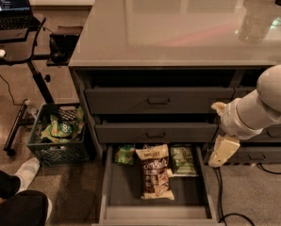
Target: Pick green jalapeno chip bag from bottom drawer and place on counter
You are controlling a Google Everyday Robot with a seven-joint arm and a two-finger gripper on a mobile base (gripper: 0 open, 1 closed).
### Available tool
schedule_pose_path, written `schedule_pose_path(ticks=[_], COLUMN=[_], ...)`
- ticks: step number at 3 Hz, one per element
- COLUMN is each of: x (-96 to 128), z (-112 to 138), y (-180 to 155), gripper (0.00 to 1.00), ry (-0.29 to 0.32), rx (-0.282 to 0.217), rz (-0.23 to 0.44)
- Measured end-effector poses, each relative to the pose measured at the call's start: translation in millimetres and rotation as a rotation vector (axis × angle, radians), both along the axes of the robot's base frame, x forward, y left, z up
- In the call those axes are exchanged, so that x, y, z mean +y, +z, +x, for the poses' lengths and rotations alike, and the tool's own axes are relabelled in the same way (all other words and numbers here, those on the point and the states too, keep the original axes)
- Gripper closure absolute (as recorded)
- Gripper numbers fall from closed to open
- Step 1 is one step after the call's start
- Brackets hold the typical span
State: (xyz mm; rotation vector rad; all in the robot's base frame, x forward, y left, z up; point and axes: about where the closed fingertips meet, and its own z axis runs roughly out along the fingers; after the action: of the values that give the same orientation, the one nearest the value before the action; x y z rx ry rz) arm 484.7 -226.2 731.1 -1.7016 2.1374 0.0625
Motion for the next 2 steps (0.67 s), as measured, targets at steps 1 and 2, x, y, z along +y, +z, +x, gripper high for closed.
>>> schedule_pose_path(ticks=[1, 2], x=[2, 7], z=[0, 5], y=[-2, -37], gripper=[0.0, 0.0], ry=[-0.001, -0.012], rx=[-0.004, -0.018], rz=[-0.001, 0.04])
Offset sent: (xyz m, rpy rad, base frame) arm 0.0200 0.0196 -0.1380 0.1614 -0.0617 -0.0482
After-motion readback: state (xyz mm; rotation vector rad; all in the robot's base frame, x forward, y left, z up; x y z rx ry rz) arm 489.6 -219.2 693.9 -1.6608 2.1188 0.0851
